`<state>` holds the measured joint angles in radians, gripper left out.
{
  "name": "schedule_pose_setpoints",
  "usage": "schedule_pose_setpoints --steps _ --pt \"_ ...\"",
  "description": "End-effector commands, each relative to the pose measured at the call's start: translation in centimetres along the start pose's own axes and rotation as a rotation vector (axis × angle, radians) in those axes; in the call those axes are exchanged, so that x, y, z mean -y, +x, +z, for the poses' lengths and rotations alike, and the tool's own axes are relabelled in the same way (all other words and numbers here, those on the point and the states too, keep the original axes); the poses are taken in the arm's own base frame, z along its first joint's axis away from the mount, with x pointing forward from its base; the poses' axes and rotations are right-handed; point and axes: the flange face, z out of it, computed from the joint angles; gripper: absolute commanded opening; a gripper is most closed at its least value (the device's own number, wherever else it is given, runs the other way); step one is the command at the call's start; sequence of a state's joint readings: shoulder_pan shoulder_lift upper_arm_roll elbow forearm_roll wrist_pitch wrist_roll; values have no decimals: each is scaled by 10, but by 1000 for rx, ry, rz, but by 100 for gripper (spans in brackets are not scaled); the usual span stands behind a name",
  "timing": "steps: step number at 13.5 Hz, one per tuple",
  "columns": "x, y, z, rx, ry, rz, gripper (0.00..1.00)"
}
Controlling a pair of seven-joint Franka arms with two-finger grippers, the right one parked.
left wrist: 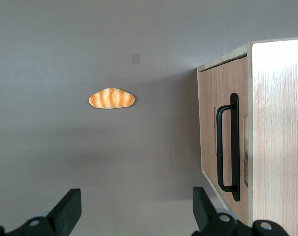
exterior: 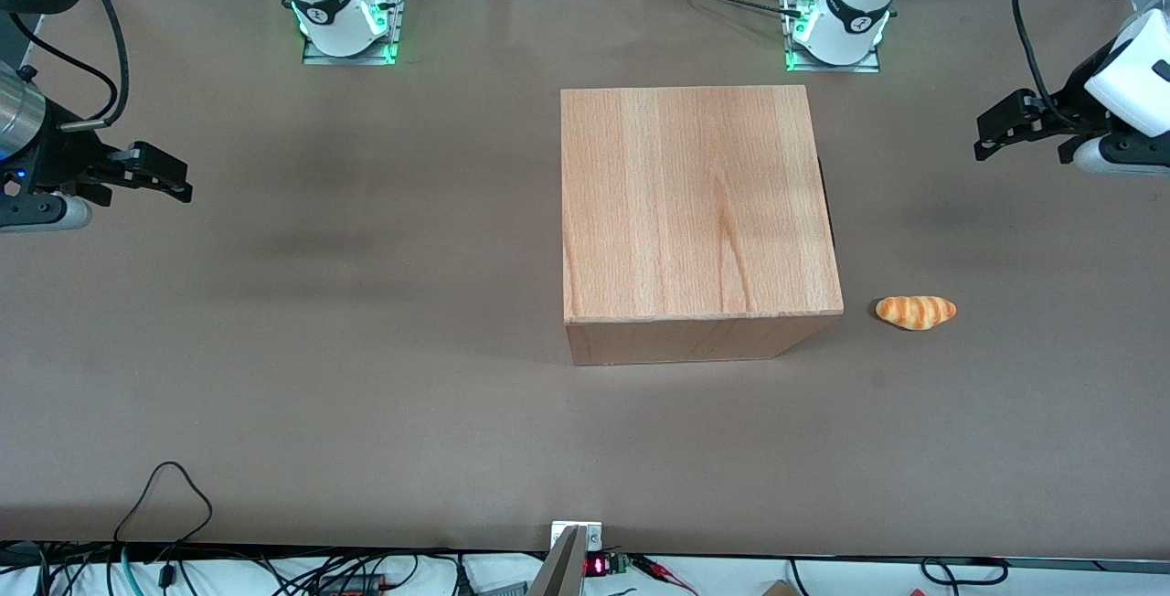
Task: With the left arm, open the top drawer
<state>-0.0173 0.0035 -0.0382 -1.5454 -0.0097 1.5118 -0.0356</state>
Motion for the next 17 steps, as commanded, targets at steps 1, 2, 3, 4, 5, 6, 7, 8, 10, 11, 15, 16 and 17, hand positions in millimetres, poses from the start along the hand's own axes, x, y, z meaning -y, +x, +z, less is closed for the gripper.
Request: schedule_pose_setpoints --steps 1,2,3,4,5,6,7,8,10,11,15,16,17 --pt "5 -4 -8 0 -6 7 100" --pt "5 -4 -8 0 -4 7 100" --pt "2 -3 -7 1 -4 -2 100" --pt "2 -3 -6 3 -3 -3 100" --pt "0 0 -1 12 5 -2 100" --pt "1 -1 -1 15 4 -2 100" --pt "3 0 0 17 -5 -4 100" --pt "3 0 3 23 -7 -4 100" --pt "-12 8 20 57 1 18 100" --pt "-15 12 30 78 -5 26 100" --pt "-20 24 61 164 -35 39 100" --pt "-24 24 64 178 -36 39 100" --pt "-26 25 67 183 -35 42 100"
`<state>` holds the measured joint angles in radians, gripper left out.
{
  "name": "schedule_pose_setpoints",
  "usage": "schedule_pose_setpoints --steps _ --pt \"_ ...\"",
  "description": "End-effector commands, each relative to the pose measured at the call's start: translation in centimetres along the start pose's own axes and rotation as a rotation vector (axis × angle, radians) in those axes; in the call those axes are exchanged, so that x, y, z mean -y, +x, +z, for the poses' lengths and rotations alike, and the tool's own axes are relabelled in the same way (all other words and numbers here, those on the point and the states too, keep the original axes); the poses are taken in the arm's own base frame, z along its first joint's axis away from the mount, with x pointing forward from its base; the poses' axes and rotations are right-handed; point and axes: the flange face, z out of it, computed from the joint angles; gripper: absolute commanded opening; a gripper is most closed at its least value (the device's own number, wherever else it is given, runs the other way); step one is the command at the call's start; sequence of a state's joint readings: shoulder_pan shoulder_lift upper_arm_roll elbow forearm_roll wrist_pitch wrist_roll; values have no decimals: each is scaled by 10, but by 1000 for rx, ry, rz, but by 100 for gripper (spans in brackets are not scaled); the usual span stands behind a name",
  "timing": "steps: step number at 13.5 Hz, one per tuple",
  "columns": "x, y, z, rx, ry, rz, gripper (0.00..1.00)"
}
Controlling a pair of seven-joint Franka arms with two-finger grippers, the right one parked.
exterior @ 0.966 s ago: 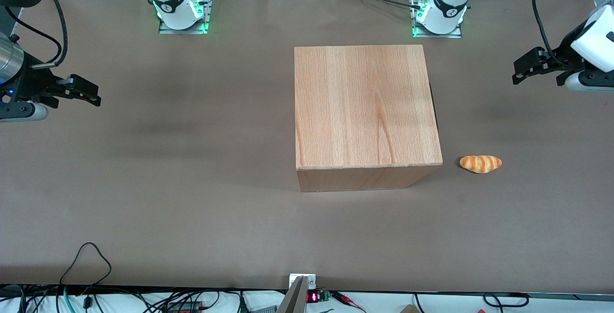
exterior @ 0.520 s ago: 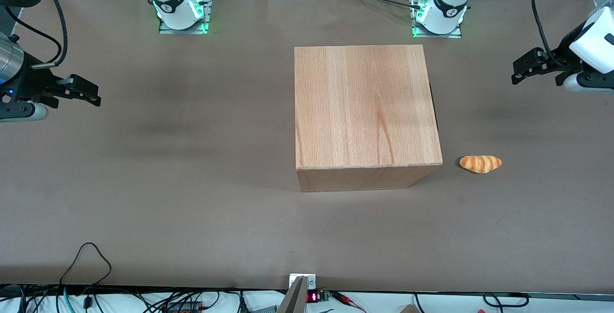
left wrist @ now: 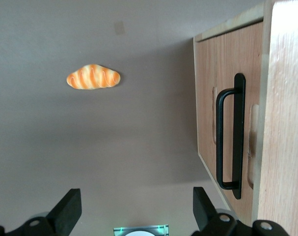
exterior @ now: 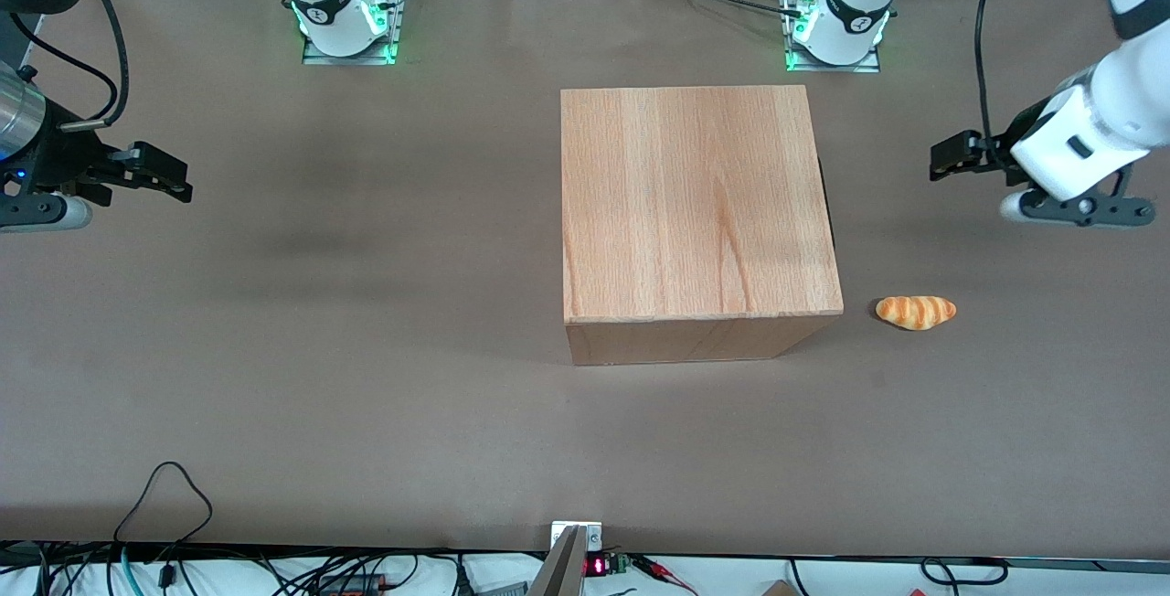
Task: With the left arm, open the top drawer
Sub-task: 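Move the open left gripper toward the black drawer handle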
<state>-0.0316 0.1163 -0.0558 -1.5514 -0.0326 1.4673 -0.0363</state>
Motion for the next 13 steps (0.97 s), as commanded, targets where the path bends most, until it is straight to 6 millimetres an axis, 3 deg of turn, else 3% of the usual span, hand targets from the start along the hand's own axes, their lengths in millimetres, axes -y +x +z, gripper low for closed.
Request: schedule_pose_setpoints --steps 1,8,11,13 --pt "-5 1 2 24 -17 17 100" --pt "-16 29 46 107 -160 24 100" --pt "-11 44 71 137 -177 10 100" --pt "-11 46 74 138 -177 8 100"
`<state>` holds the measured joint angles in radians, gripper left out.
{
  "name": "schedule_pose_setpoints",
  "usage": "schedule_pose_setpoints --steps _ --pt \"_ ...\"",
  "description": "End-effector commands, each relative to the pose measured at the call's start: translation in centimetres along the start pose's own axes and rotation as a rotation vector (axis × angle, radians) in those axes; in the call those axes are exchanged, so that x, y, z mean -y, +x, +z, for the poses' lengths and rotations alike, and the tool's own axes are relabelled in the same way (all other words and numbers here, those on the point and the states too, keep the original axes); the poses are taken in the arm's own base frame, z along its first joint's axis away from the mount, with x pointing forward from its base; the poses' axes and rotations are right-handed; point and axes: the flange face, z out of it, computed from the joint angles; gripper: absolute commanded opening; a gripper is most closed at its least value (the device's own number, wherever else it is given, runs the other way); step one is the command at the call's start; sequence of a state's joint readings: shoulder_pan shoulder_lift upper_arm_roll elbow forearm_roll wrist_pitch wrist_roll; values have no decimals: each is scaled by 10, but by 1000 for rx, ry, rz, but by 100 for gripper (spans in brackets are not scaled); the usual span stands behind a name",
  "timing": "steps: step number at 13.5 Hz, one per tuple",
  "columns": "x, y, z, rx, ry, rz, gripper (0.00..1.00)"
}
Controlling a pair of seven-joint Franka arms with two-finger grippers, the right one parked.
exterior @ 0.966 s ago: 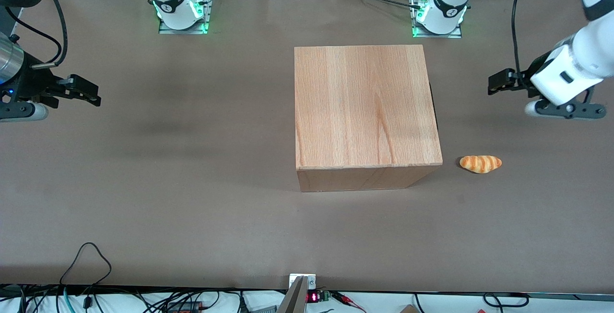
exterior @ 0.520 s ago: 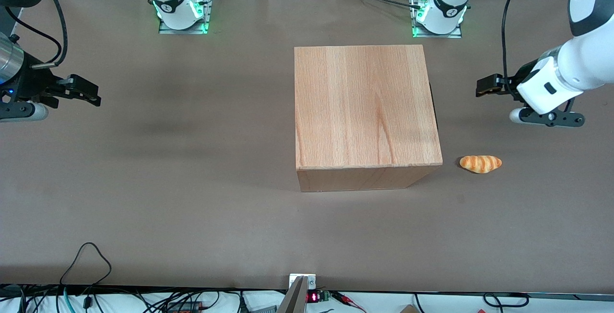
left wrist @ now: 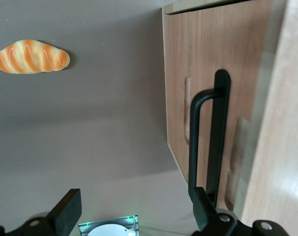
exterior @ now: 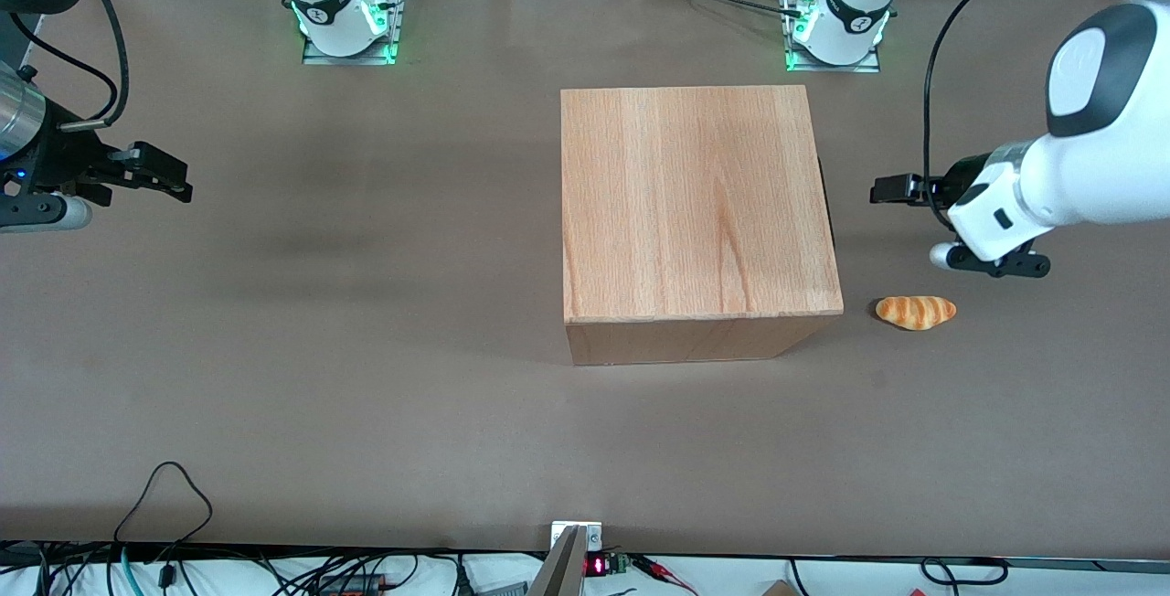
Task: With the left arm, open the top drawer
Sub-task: 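Move the open left gripper toward the black drawer handle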
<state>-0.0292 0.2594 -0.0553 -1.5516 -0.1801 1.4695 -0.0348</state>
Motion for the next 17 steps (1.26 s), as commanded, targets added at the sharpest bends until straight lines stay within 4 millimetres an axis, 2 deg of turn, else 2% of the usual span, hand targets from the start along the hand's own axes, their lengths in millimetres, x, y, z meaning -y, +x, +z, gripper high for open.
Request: schedule_pose_setpoints --steps 1,6,9,14,17 --pt "2 7 3 1 -27 9 100" --pt "4 23 23 14 -69 1 100" --pt "3 26 26 10 -68 2 100" --pt "1 34 42 45 -97 0 100" --pt "-8 35 45 54 -133 -4 100"
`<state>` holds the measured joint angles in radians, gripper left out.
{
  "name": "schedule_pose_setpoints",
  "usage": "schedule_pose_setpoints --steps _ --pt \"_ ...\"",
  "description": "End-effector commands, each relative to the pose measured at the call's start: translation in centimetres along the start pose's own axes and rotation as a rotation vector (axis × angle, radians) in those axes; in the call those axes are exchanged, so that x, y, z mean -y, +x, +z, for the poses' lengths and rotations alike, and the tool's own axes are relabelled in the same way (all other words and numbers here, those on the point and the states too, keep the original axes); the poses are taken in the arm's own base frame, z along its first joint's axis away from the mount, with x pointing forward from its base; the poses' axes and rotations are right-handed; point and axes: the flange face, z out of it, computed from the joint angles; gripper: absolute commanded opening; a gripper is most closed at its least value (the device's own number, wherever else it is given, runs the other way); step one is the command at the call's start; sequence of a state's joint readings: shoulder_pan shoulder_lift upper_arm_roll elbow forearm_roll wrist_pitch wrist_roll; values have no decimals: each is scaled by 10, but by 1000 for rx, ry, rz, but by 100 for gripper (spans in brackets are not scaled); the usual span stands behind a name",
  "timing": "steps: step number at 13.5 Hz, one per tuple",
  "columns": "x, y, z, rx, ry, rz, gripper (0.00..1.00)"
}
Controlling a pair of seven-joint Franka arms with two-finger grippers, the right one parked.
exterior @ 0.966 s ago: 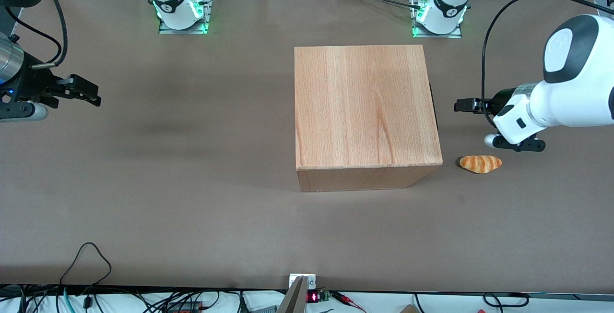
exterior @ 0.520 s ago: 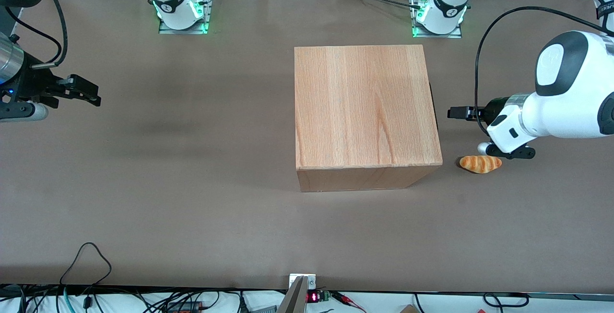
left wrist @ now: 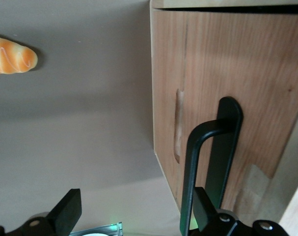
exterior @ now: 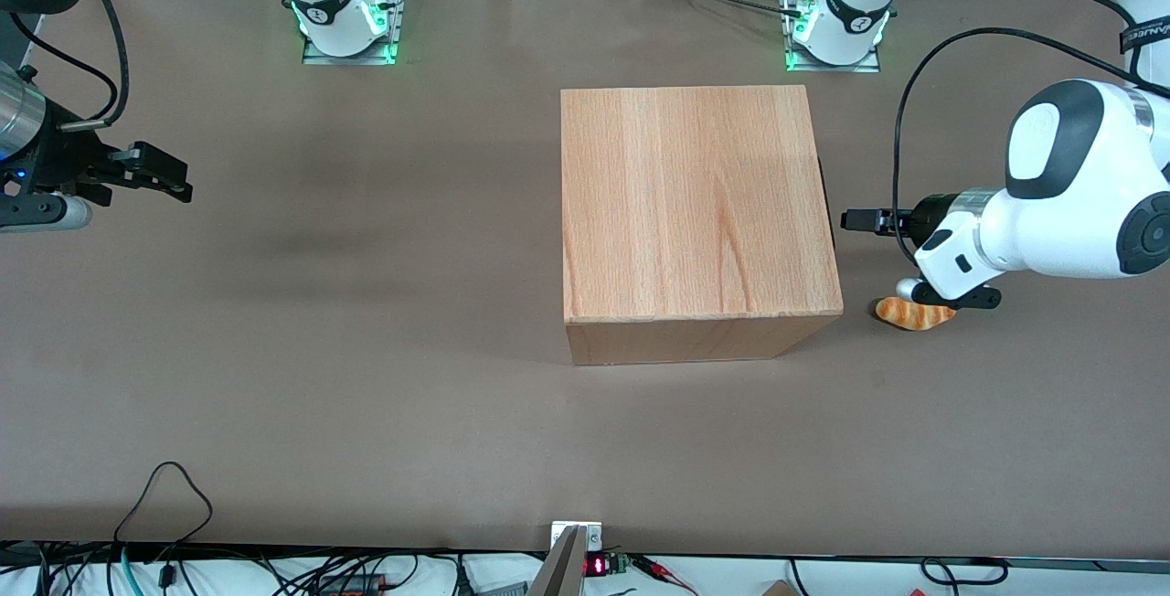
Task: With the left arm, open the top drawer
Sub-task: 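Move the open left gripper toward the black drawer handle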
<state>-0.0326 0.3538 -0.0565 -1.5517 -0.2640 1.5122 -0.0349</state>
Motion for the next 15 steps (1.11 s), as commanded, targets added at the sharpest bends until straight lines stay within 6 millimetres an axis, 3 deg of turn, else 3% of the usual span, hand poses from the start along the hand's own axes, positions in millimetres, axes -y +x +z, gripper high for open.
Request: schedule_pose_setpoints --steps 1,15 --pt "-5 3 5 11 -55 5 100" --pt "13 12 17 38 -67 -24 100"
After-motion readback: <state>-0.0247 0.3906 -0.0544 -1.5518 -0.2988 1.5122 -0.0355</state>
